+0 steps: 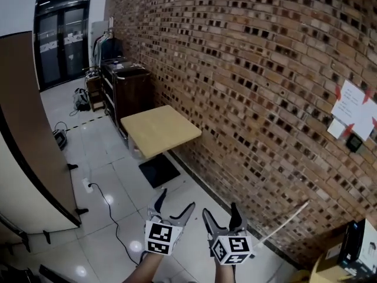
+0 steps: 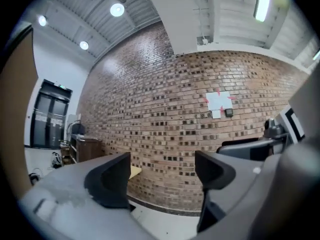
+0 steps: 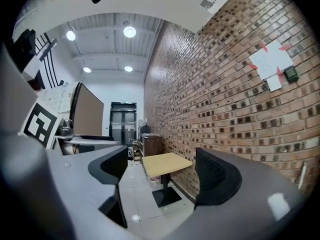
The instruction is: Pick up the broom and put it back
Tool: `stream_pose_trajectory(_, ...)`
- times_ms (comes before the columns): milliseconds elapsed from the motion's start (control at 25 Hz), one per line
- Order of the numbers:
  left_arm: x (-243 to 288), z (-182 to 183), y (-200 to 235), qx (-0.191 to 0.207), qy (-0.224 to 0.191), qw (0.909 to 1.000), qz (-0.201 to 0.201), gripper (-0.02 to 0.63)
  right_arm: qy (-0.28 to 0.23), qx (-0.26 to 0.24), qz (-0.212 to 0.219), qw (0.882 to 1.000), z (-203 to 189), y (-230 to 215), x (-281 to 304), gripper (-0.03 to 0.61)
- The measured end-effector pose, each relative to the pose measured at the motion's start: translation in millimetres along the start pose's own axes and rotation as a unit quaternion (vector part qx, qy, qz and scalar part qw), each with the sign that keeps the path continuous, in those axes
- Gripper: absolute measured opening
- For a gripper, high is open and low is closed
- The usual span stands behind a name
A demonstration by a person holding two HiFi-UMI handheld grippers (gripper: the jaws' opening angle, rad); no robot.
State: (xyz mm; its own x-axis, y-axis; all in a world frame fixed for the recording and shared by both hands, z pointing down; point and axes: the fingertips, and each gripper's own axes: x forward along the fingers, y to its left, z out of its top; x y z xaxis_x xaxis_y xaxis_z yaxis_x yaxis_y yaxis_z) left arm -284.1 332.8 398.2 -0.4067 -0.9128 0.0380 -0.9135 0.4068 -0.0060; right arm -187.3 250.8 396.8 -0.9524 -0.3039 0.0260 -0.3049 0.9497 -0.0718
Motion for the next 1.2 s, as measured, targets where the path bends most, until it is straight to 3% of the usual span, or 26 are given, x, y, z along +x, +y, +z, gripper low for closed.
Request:
stream_pose_trajectory(200,64.4,-5.6,-95.6,-0.003,0.002,0.9927,-0.121,0.408,-0.004,0.0,-0.113,0.994,1.6,-93.8,-44.1,0.422)
stream_pose_trajectory(320,106.8,3.5,-152.8,0.004,-0.003,0.9855,-0.169,0.407,-0.017,0.003,-0.163,0.987,12.1,-150.8,-72.5,0.42)
stream_pose_trajectory(600,169.2,19.2,-295.8,0.025,-0.009,0.9612,-0.275,0.407,-0.045,0.022,-0.287,0.957,29.9,-291.5,-163.5,0.417)
stream_pose_trajectory(720,186.5,20.0,-327.5,0.028,-0.007,0.956,-0.292,0.407,-0.053,0.025,-0.308,0.95,33.1,-326.5,-181.6,0.416)
stream_pose_trajectory(960,234.1,5.9,-363.4,0.028,0.014,0.9492,-0.313,0.407,-0.032,0.036,-0.31,0.95,14.6,-363.8,-170.5,0.411)
stream_pose_trajectory(1200,295.3,15.9,-386.1,0.027,-0.007,0.9382,-0.345,0.407,-0.041,0.02,-0.332,0.942,31.2,-418.5,-139.3,0.404)
